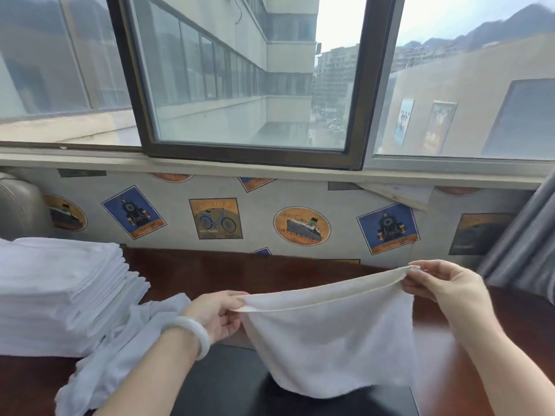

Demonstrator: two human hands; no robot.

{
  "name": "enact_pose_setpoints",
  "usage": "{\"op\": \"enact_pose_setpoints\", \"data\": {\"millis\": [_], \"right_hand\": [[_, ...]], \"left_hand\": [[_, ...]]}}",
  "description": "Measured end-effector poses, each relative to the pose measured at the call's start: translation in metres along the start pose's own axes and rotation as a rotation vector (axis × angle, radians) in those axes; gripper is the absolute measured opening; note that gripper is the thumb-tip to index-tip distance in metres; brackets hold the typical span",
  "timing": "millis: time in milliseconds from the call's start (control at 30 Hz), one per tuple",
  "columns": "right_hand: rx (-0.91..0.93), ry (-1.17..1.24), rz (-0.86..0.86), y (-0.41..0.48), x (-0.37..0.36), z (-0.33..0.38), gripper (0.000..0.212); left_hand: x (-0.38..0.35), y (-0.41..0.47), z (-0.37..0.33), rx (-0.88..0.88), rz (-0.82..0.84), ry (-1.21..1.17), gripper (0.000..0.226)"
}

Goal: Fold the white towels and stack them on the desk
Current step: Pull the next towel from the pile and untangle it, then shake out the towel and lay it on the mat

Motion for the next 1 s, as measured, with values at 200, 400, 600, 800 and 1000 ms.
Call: {"op": "enact_pose_setpoints", "data": {"millis": [200, 400, 600, 800, 1000], "right_hand": [[0.051, -0.105, 0.024, 0.002, 0.022, 0.018, 0.004], [0.056, -0.277, 0.166, 0.008, 0.028, 0.043, 0.004], [-0.073, -0.305, 0.165, 0.029, -0.001, 0.005, 0.007], [-0.121, -0.114, 0.067, 0.073, -0.036, -0.018, 0.008], [0.081, 0.099, 0.028, 0.09, -0.043, 0.015, 0.003]], "left_hand": [[-0.013, -0.034, -0.097, -0.138, -0.102, 0.576, 0.017], [-0.004, -0.064, -0.15, -0.062, -0.015, 0.765, 0.017], [0.009, -0.012, -0.142, 0.002, -0.098, 0.549, 0.029], [-0.008, 0.018, -0.158, -0.223, -0.142, 0.43, 0.02], [-0.01, -0.003, -0.181, -0.447, -0.14, 0.406, 0.011]]}}
Point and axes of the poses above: each hand's wrist, its own y-axis towards the middle knuckle, its own x-axis out of the back of the hand, z = x × y, the point moved 2 cm from there along y, towards the middle knuckle, and after that the axes turned 10 degrees about x, right-handed, at the moved point
